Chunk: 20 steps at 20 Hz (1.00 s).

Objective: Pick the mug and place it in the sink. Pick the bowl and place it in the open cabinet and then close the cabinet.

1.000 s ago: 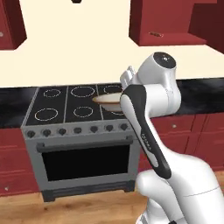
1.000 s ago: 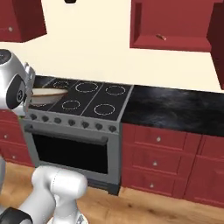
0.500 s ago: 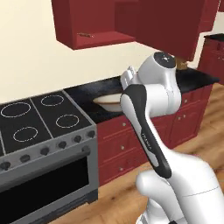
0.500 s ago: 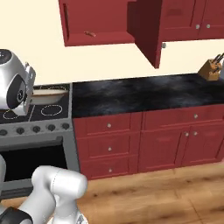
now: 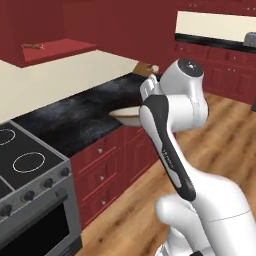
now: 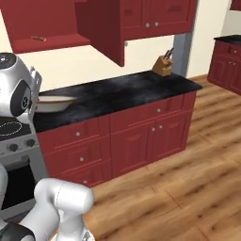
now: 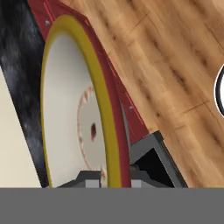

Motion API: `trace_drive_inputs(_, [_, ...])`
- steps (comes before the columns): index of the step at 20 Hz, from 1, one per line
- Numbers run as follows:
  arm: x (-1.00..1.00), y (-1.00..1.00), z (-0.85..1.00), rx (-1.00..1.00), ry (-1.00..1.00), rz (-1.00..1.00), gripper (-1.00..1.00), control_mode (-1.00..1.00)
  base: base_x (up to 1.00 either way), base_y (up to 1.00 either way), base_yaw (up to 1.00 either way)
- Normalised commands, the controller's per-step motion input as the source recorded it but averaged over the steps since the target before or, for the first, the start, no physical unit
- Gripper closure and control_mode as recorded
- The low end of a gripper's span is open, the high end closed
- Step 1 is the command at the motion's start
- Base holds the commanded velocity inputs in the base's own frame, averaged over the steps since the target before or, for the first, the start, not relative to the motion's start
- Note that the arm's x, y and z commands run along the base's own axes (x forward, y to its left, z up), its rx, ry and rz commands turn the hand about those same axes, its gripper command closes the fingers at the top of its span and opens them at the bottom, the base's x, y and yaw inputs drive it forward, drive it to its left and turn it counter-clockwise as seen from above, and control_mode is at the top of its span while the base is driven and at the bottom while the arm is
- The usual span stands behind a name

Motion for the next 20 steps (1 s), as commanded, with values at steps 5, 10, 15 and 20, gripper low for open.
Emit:
trace_drive_inputs(5, [0.0, 0.0, 0.0, 0.0, 0.0, 0.0, 1.0, 1.0, 0.48, 0.63, -0.15])
trace_drive_inputs(10, [0.0, 0.0, 0.0, 0.0, 0.0, 0.0, 1.0, 1.0, 0.43, 0.26, -0.08])
trace_drive_inputs(15, [0.0, 0.0, 0.0, 0.0, 0.0, 0.0, 1.0, 1.0, 0.11, -0.01, -0.03])
trace_drive_inputs(20, [0.0, 0.0, 0.0, 0.0, 0.0, 0.0, 1.0, 1.0, 0.69, 0.0, 0.0])
